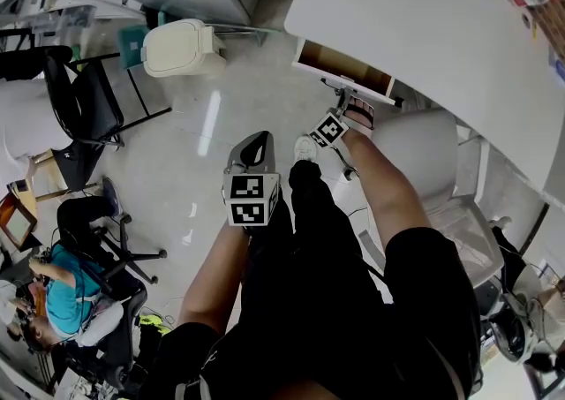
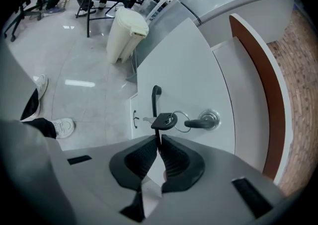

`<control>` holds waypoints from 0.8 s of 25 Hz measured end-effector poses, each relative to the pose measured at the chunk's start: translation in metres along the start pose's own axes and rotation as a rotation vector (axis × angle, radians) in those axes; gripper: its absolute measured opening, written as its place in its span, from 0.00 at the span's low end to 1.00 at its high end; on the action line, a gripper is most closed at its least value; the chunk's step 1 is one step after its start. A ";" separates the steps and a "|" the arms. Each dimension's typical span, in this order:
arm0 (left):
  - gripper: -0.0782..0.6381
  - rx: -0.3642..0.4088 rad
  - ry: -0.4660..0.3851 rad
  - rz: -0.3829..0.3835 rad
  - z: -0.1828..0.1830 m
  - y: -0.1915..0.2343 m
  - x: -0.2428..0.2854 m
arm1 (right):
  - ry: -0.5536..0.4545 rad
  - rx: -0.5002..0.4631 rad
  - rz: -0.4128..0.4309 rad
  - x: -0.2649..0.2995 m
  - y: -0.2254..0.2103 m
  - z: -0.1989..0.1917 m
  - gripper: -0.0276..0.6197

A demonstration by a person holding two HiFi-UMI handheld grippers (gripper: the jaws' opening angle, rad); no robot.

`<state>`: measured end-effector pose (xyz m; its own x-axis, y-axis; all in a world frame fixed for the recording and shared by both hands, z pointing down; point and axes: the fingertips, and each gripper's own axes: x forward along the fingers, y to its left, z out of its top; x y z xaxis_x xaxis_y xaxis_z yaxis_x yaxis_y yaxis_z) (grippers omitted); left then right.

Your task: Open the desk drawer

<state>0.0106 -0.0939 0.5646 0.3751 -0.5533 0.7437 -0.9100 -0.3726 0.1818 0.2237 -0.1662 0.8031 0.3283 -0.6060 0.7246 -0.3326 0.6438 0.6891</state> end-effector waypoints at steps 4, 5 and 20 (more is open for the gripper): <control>0.11 -0.005 -0.003 0.007 -0.006 -0.004 -0.004 | -0.010 0.054 0.007 0.000 0.000 -0.002 0.07; 0.11 -0.005 -0.004 0.008 -0.007 -0.005 -0.005 | -0.017 0.069 0.013 -0.001 0.001 -0.002 0.10; 0.11 0.020 -0.095 0.010 0.028 -0.027 -0.030 | -0.233 0.683 0.206 -0.113 -0.042 -0.002 0.04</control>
<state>0.0292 -0.0881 0.5189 0.3818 -0.6248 0.6811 -0.9105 -0.3808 0.1612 0.2024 -0.1239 0.6917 0.0292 -0.6369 0.7704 -0.8669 0.3677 0.3367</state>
